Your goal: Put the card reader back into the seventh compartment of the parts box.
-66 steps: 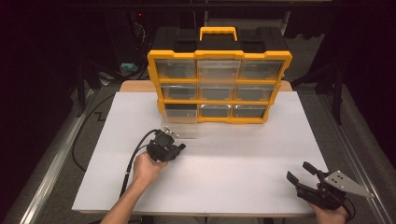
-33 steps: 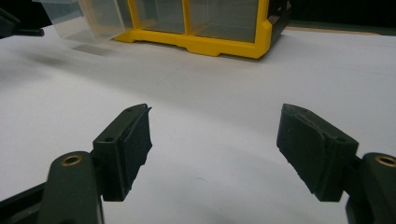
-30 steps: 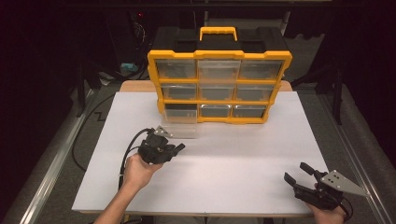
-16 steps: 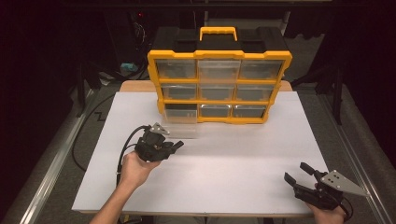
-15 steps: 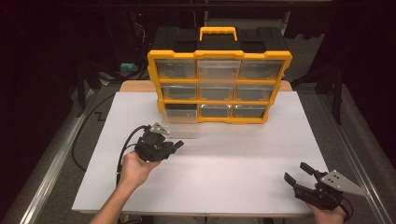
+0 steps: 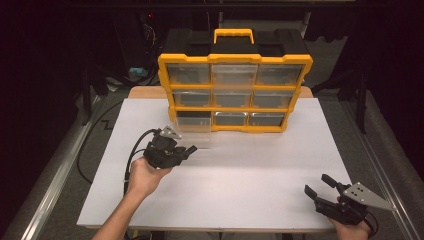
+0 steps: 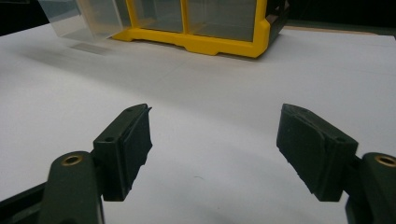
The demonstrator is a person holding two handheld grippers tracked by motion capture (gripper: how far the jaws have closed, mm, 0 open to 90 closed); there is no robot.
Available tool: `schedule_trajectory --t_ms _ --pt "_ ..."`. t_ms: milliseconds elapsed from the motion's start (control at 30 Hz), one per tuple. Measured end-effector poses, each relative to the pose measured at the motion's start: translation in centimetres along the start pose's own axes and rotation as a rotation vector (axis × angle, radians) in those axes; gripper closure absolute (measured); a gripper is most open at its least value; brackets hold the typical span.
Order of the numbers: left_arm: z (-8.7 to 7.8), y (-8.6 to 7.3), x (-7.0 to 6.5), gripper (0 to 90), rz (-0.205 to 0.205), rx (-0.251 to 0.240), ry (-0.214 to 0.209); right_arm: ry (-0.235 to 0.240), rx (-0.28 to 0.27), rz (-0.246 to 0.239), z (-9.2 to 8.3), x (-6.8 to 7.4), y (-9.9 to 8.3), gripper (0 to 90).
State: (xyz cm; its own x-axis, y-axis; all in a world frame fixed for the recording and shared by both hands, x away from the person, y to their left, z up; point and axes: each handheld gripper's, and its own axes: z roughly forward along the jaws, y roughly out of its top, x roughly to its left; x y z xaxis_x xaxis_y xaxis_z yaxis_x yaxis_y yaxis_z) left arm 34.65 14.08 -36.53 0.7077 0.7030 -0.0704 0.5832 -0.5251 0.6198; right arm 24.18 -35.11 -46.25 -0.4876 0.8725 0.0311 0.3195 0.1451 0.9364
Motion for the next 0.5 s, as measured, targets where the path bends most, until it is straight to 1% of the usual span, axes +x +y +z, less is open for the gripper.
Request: schedule_trajectory --t_ms 33,133,167,267,367,433,500 --pt "-0.1 0.2 0.0 73.5 0.004 -0.001 0.002 -0.001 -0.001 -0.001 0.0 0.0 0.0 26.4" --pt "-0.3 0.6 0.1 73.6 0.003 -0.013 0.000 0.000 0.000 -0.001 0.0 0.0 0.0 26.4" --pt "-0.4 0.8 0.2 73.5 -0.003 -0.019 0.000 0.000 0.000 0.000 0.0 0.0 0.0 26.4" --pt "-0.6 1.3 0.4 73.5 0.000 -0.027 0.001 0.003 -0.002 -0.001 0.0 0.0 0.0 26.4" --pt "-0.5 1.6 0.7 73.5 -0.010 -0.036 0.006 -0.002 0.006 -0.003 0.1 0.0 0.0 26.4" --pt "-0.4 1.7 1.0 73.5 -0.015 -0.033 0.007 0.001 0.001 -0.008 0.1 0.0 0.0 26.4" --pt "-0.4 1.8 1.3 73.5 -0.026 -0.040 0.014 0.003 -0.002 -0.002 0.0 0.0 0.0 26.4"
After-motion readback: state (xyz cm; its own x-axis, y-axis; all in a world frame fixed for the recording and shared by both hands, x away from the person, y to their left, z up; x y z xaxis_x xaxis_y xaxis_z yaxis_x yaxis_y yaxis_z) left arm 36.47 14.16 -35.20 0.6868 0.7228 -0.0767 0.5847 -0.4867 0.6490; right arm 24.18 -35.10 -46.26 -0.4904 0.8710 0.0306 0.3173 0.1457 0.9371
